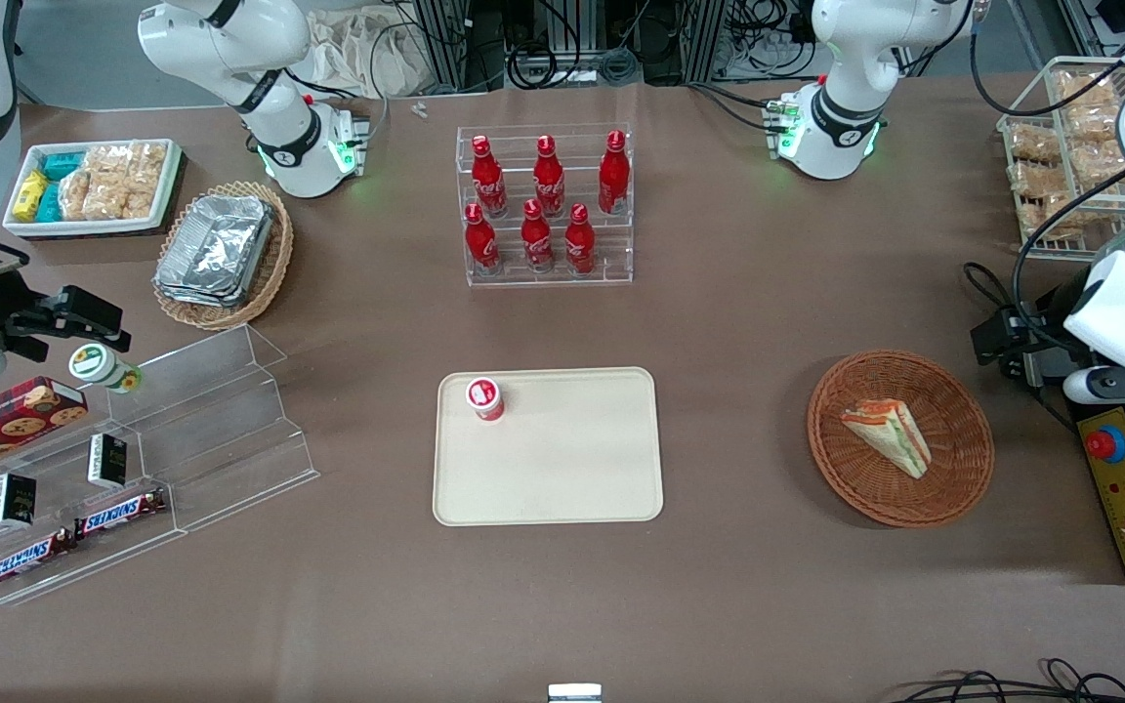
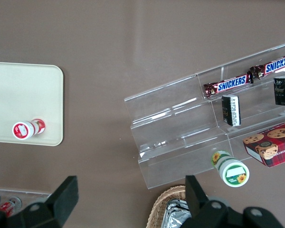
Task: Place sandwich from basket to tray
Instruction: 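Move the left gripper toward the wicker basket holding the sandwich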
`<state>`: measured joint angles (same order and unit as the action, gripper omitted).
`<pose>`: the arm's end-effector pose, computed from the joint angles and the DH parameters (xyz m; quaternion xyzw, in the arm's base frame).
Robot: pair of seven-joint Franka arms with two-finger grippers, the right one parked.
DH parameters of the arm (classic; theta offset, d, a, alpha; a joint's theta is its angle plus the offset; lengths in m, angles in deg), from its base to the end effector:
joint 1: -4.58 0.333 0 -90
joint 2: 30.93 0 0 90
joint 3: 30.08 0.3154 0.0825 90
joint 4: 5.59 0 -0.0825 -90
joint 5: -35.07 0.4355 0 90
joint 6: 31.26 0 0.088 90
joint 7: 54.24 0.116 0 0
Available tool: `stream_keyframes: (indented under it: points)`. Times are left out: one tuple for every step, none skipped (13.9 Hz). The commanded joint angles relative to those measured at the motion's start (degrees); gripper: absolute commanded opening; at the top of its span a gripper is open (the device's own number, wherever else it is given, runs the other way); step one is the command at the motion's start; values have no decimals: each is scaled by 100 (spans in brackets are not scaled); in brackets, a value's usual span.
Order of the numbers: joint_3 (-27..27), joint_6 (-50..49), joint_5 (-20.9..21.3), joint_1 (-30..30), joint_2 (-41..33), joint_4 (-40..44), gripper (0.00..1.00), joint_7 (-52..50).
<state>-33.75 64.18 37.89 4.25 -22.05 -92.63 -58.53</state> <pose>0.6578 -0.0380 0.5526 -0.9998 -0.0005 0.0026 0.0198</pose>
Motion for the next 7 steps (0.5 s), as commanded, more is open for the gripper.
stream_keyframes:
  points:
    - [76,140,-18,-73,-36,-304,100,25]
    - [76,280,-18,-73,-35,-452,100,25]
    - [76,464,-18,-73,-62,-663,100,25]
    - [76,701,-18,-64,-97,-917,100,25]
    - [76,973,-18,-56,-114,-1181,100,25]
    - [76,1193,-18,-55,-106,-1357,100,8]
    - [76,1344,-18,-55,-62,-1464,100,8]
